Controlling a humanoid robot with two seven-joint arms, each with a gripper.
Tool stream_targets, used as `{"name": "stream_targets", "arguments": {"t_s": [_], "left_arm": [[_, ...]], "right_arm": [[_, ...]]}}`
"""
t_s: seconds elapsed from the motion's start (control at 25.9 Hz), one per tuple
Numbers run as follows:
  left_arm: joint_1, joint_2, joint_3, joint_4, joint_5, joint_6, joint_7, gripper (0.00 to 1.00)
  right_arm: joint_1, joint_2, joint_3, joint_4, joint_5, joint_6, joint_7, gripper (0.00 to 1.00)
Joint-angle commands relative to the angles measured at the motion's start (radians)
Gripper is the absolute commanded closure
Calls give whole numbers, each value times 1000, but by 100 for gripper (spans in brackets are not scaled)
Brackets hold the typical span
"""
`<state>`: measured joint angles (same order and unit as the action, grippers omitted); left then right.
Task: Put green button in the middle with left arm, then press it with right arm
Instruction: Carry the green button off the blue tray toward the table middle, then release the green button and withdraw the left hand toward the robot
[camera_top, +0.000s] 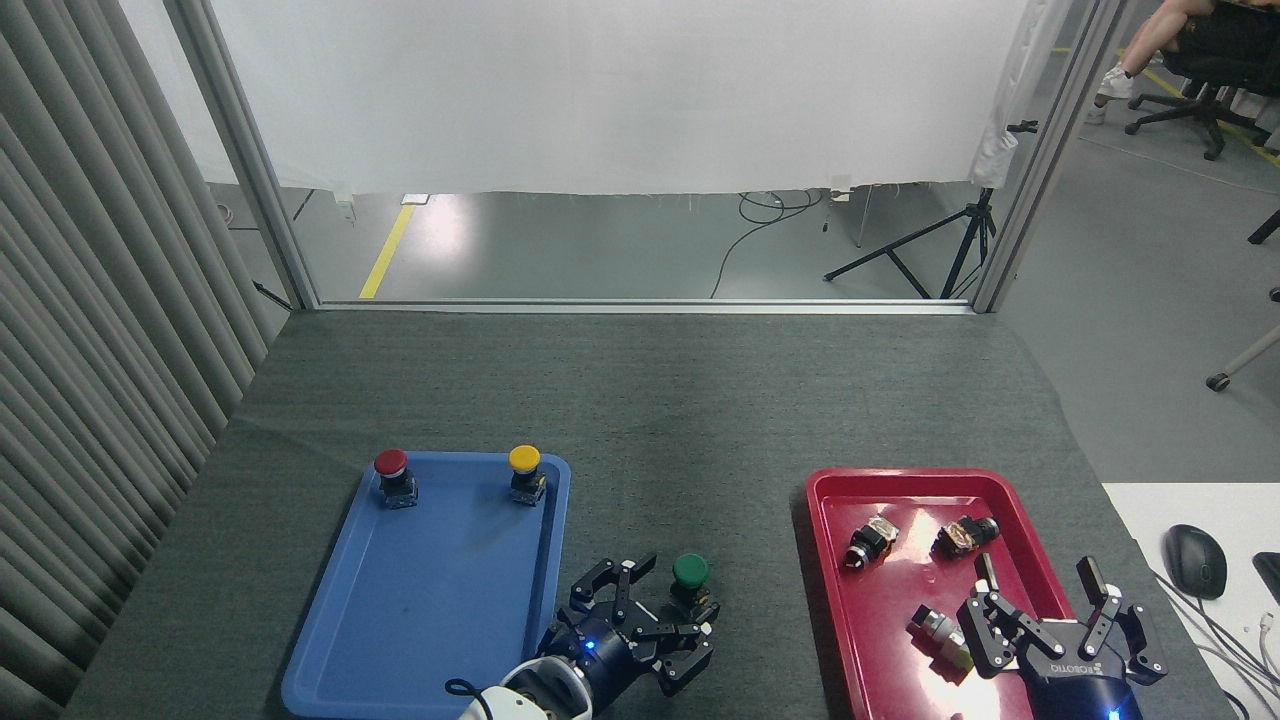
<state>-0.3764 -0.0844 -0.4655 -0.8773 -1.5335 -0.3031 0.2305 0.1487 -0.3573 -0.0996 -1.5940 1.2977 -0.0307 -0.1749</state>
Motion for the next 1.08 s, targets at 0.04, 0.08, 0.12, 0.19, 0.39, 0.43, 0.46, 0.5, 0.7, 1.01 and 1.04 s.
{"name": "stream_targets", "arguments": {"t_s": [0.04,0.08,0.12,0.19,0.39,0.43,0.46,0.5,0.7,1.01,1.04], "left_arm": [[88,86,18,-184,13,6,-5,1],[109,100,37,-213,21,6,-5,1],[131,112,67,-238,33,4,-5,1],[191,138,123,-308,46,7,0,1],[376,147,419,-528,53,79,1,1],[401,143,484,-552,67,94,1,1],[410,143,533,-558,84,101,0,1],[412,144,571,-557,112,99,-2,1],[421,203,597,-512,141,91,6,1],[415,288,597,-503,147,85,7,1],[412,290,597,-493,148,98,10,1]], "right_arm": [[0,-2,0,0,0,0,0,0],[0,-2,3,0,0,0,0,0],[0,-2,0,0,0,0,0,0],[0,-2,0,0,0,0,0,0],[0,-6,0,0,0,0,0,0],[0,-6,0,0,0,0,0,0],[0,-6,0,0,0,0,0,0],[0,-6,0,0,0,0,0,0],[2,-6,3,0,0,0,0,0],[2,-6,3,0,0,0,0,0],[2,-6,3,0,0,0,0,0]]}}
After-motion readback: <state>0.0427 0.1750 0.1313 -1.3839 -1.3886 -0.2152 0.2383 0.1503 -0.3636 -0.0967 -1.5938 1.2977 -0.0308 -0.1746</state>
